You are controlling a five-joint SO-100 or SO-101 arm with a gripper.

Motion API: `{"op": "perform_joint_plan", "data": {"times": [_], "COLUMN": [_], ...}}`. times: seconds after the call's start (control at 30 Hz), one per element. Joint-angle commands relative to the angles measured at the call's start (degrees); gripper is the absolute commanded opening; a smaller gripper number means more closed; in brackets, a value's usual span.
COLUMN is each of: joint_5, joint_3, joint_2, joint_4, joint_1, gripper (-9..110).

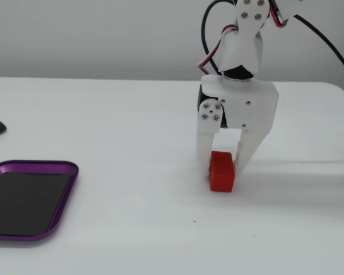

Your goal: Pick up the cube and place it in the box.

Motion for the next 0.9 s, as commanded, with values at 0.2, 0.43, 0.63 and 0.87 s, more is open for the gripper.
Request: {"op": "perform_joint_plan", "data": {"times": [0.2,0.43,0.63,0.87], "joint_5": [-0.26,-0.35,-4.48,-4.39], "joint_3": [-6.15,-2.99,-0.35,-15.64], "joint_2": [20.21,27.33,15.56,-2.64], "joint_4": [-1.41,-23.55,-37.09,-39.02], "joint_1": [-2.99,-10.81,-13.71,-16.35], "gripper": [-1,-1,-1,-1]}}
